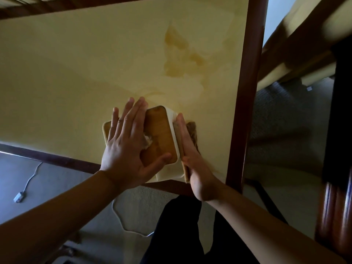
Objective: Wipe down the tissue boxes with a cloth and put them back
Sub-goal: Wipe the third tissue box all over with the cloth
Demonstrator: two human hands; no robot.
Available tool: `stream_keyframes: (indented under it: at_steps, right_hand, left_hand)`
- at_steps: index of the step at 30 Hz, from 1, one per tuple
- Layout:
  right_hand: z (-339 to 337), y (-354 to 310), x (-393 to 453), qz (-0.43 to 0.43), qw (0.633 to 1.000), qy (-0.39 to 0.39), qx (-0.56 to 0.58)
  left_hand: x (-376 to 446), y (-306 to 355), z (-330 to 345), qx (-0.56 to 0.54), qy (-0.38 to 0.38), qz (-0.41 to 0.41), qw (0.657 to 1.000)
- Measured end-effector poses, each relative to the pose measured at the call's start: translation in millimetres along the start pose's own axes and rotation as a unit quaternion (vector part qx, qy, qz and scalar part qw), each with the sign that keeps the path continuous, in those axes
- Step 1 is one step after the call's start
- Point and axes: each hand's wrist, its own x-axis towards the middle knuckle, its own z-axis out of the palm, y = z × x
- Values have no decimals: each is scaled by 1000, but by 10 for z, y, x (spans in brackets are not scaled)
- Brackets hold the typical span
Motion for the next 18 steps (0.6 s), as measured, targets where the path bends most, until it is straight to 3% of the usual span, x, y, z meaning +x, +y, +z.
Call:
stream_keyframes:
  at_steps: [9,14,18]
  right_hand:
    - [-138,-254,950,-56,993,-16,-103]
    - [-52,-166,564,-78,989,15,-126]
    - [54,-66,115,-40,998,11,-52]
  left_hand:
    - [-14,5,7,-8,10,3,1000]
    - [-21,6,26,-5,9,2,1000]
    - [-14,2,28,1,6,-1,1000]
